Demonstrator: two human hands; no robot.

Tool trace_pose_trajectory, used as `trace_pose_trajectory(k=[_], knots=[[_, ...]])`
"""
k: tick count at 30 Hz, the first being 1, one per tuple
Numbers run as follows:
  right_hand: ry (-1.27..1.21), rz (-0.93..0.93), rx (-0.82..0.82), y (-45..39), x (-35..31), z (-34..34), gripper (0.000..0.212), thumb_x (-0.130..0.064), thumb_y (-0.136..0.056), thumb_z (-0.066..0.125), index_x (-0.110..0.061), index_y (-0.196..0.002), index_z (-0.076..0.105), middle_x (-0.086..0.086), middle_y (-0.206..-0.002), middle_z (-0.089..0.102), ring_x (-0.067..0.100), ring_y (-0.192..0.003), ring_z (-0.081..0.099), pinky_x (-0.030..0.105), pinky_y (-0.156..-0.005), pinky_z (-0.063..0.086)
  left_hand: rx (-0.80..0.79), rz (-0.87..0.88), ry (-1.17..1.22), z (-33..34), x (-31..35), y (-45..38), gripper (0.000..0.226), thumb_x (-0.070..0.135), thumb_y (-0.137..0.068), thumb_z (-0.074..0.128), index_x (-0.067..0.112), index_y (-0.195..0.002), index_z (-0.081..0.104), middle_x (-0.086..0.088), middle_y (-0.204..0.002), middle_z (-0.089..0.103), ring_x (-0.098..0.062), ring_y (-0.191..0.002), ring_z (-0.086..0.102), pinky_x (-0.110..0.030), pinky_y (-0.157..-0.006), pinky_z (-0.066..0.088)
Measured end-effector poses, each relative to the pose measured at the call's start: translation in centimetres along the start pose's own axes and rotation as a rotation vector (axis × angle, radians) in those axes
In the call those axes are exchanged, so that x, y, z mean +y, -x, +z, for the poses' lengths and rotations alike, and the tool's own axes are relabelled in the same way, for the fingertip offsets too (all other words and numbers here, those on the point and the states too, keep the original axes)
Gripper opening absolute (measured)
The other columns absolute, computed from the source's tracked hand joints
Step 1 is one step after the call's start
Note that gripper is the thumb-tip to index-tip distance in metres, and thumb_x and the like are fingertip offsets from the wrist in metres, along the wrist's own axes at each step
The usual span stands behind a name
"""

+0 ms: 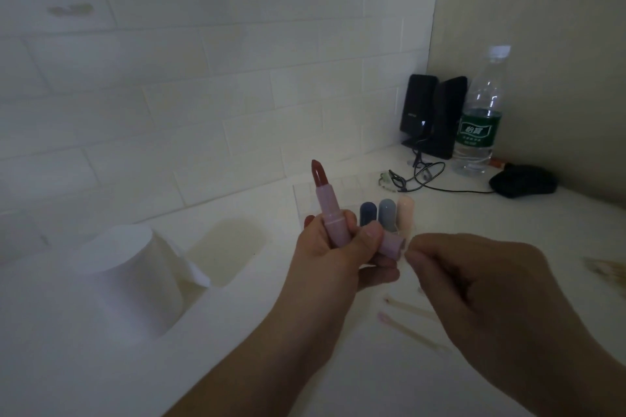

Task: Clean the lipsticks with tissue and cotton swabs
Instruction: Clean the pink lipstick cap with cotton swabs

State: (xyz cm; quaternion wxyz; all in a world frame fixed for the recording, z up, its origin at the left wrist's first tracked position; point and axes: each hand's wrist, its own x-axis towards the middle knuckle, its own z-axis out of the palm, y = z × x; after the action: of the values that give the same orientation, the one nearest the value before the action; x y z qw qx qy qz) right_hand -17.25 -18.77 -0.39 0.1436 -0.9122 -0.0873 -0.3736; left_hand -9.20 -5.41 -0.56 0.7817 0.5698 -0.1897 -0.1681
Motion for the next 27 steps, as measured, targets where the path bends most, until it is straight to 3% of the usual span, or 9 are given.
trace_pose_trajectory(k=[2,6,8,10,13,15,17,20,27], knots=[[0.031,0.035,0.031,-0.17,-0.13,-0.07,0.018,-0.030,-0.087,0.047,-0.036,-0.075,0.035,-0.027,-0.054,0.021,-0.011,-0.045,0.026,-0.004,-0.061,0.027,-0.007,0.012,-0.016,0.00,0.06,-0.03,0.017,0.007,-0.091,0.056,0.010,-0.077,0.048,-0.007,-0.071,0.066,-0.016,-0.063,0.063,-0.026,-0.059,0.053],[0.037,0.024,0.001,0.03,-0.35,0.22,0.026,-0.030,-0.086,0.051,-0.033,-0.064,0.037,-0.021,-0.048,0.025,-0.006,-0.042,0.029,0.004,-0.053,0.029,-0.002,0.034,-0.041,-0.13,0.09,-0.02,0.013,0.003,-0.091,0.055,0.009,-0.082,0.048,-0.003,-0.065,0.065,-0.016,-0.062,0.063,-0.027,-0.059,0.053],[-0.036,0.071,0.017,-0.08,-0.22,-0.20,0.022,-0.028,-0.084,0.058,-0.031,-0.063,0.051,-0.021,-0.046,0.034,0.001,-0.045,0.042,0.006,-0.050,0.033,-0.037,0.047,-0.057,-0.02,0.18,0.05,0.025,0.003,-0.092,0.055,0.016,-0.070,0.058,-0.004,-0.066,0.066,-0.016,-0.063,0.062,-0.027,-0.059,0.053],[-0.036,0.105,0.012,-0.19,-0.07,-0.27,0.021,-0.027,-0.082,0.060,-0.031,-0.062,0.053,-0.021,-0.044,0.034,0.001,-0.048,0.045,0.005,-0.049,0.033,-0.055,0.072,-0.086,0.08,0.34,0.09,0.041,0.002,-0.092,0.054,0.025,-0.059,0.064,-0.003,-0.066,0.067,-0.016,-0.063,0.062,-0.028,-0.062,0.053],[-0.114,0.104,-0.031,-0.03,0.01,0.13,0.028,-0.027,-0.082,0.059,-0.032,-0.057,0.046,-0.016,-0.043,0.036,0.001,-0.042,0.041,0.002,-0.045,0.029,-0.033,0.087,-0.084,0.09,0.44,0.08,0.020,0.000,-0.092,0.054,0.012,-0.076,0.054,0.000,-0.062,0.066,-0.015,-0.061,0.063,-0.030,-0.062,0.054],[-0.147,0.132,0.003,-0.01,0.19,0.10,0.023,-0.027,-0.082,0.061,-0.032,-0.060,0.054,-0.011,-0.046,0.045,0.003,-0.042,0.044,0.003,-0.044,0.031,-0.048,0.083,-0.085,0.05,0.48,0.11,0.028,0.000,-0.092,0.053,0.016,-0.070,0.059,0.000,-0.063,0.066,-0.015,-0.063,0.062,-0.029,-0.062,0.054],[-0.107,0.143,0.013,-0.08,0.32,0.03,0.026,-0.025,-0.084,0.063,-0.034,-0.062,0.054,-0.014,-0.043,0.043,0.002,-0.042,0.044,0.003,-0.045,0.031,-0.069,0.085,-0.102,0.07,0.49,0.14,0.041,0.001,-0.092,0.053,0.024,-0.061,0.065,-0.001,-0.066,0.067,-0.016,-0.065,0.062,-0.030,-0.064,0.054],[-0.161,0.129,-0.027,0.04,0.03,0.23,0.026,-0.025,-0.083,0.062,-0.033,-0.060,0.053,-0.014,-0.046,0.043,0.003,-0.040,0.042,0.002,-0.043,0.028,-0.054,0.085,-0.074,-0.01,0.57,0.18,0.016,-0.001,-0.092,0.053,0.011,-0.080,0.052,-0.001,-0.064,0.067,-0.016,-0.063,0.063,-0.030,-0.064,0.055],[-0.206,0.145,-0.004,-0.12,-0.24,-0.06,0.027,-0.024,-0.083,0.063,-0.039,-0.063,0.053,-0.014,-0.047,0.046,0.003,-0.038,0.041,0.001,-0.042,0.028,-0.062,0.076,-0.053,-0.02,0.88,0.40,0.019,-0.002,-0.091,0.054,0.010,-0.078,0.048,-0.003,-0.065,0.067,-0.016,-0.065,0.065,-0.028,-0.063,0.055]])
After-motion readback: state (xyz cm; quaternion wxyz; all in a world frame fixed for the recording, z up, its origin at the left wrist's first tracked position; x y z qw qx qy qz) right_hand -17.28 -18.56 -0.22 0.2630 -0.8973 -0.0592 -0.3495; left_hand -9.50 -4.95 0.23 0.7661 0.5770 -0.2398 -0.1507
